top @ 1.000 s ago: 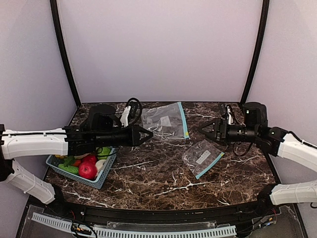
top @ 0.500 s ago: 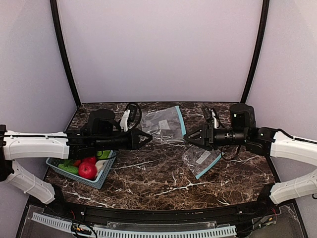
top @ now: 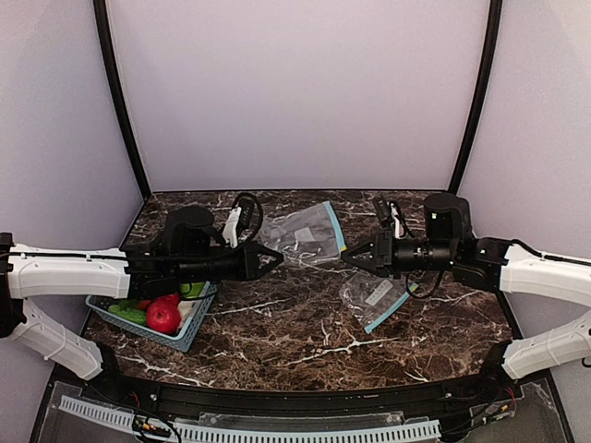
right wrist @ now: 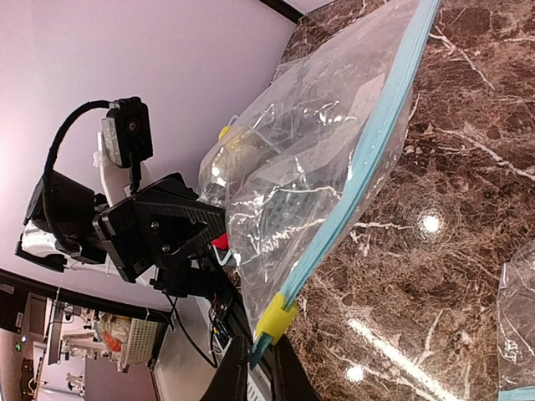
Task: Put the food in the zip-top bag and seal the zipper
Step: Pass from the left arm to the right
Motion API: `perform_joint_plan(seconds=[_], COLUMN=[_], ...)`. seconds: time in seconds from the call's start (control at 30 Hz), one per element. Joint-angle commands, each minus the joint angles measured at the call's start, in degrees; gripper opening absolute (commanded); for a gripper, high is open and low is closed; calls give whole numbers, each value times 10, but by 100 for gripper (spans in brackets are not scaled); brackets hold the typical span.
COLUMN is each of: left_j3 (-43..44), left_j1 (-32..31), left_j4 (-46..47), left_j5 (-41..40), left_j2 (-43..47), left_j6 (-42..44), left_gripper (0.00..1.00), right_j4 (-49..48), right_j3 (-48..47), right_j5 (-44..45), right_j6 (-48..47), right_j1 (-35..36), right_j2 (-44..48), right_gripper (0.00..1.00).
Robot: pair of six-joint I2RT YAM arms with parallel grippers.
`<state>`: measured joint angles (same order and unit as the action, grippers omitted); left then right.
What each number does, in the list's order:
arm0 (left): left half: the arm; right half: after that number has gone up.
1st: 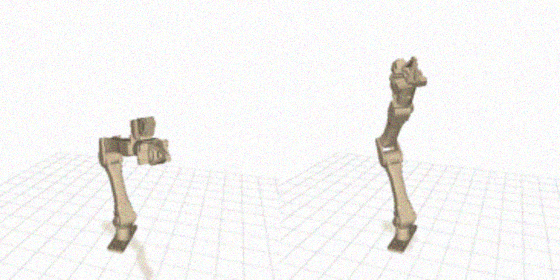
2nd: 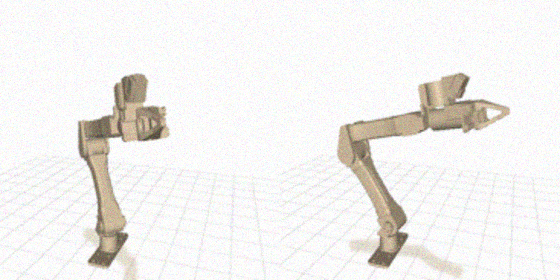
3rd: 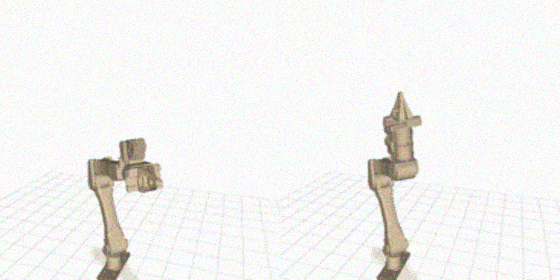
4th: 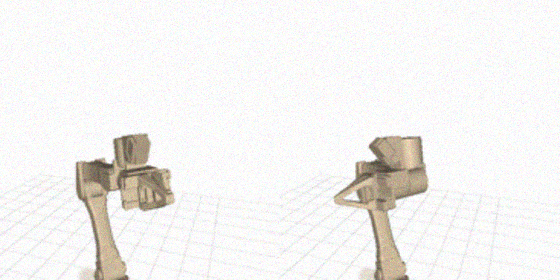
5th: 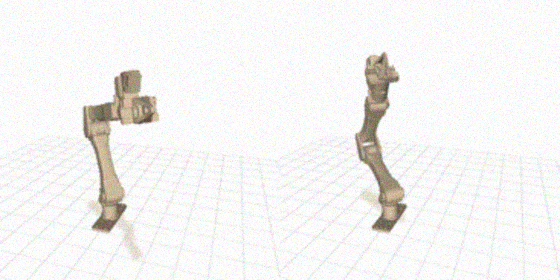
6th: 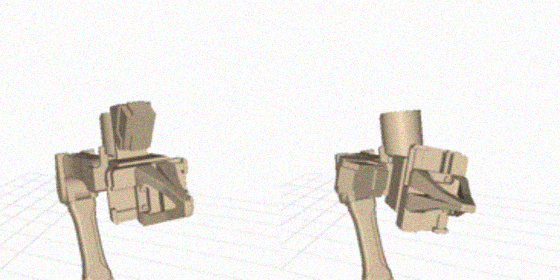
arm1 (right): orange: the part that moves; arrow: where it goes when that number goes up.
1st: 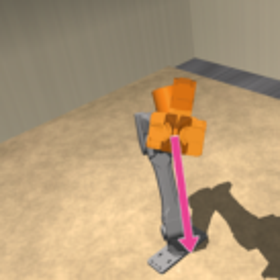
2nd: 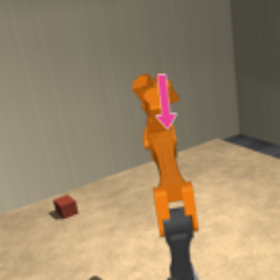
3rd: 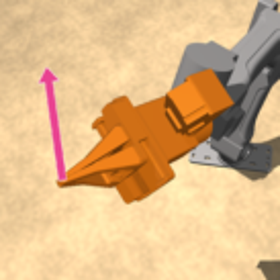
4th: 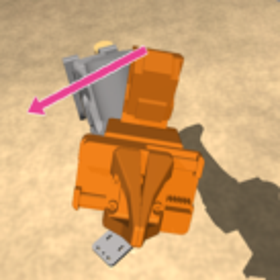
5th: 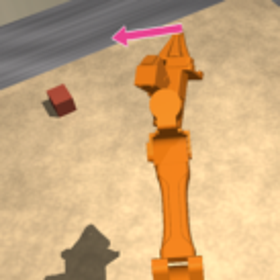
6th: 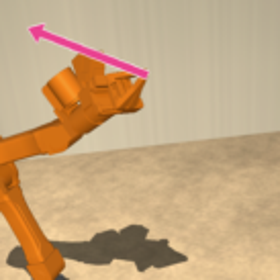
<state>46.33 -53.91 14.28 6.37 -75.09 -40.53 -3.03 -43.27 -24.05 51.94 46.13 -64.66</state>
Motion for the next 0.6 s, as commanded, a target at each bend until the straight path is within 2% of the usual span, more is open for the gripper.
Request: perform_joint_plan(seconds=[0.0,0.43,0.57], left_j3=[-13,-27,-32], left_j1=[0,-1,-1], left_j4=[15,25,25], left_j5=[-5,-2,-1], left_j2=[18,31,35], left_j6=[-5,-6,-7], left_gripper=[1,1,1], right_j4=[-9,-9,-10], right_j3=[-7,-8,-5], right_j5=[21,36,42], right_j6=[0,0,1], right_j1=[5,7,7], right_j2=[-4,-22,-23], right_gripper=[10,0,0])
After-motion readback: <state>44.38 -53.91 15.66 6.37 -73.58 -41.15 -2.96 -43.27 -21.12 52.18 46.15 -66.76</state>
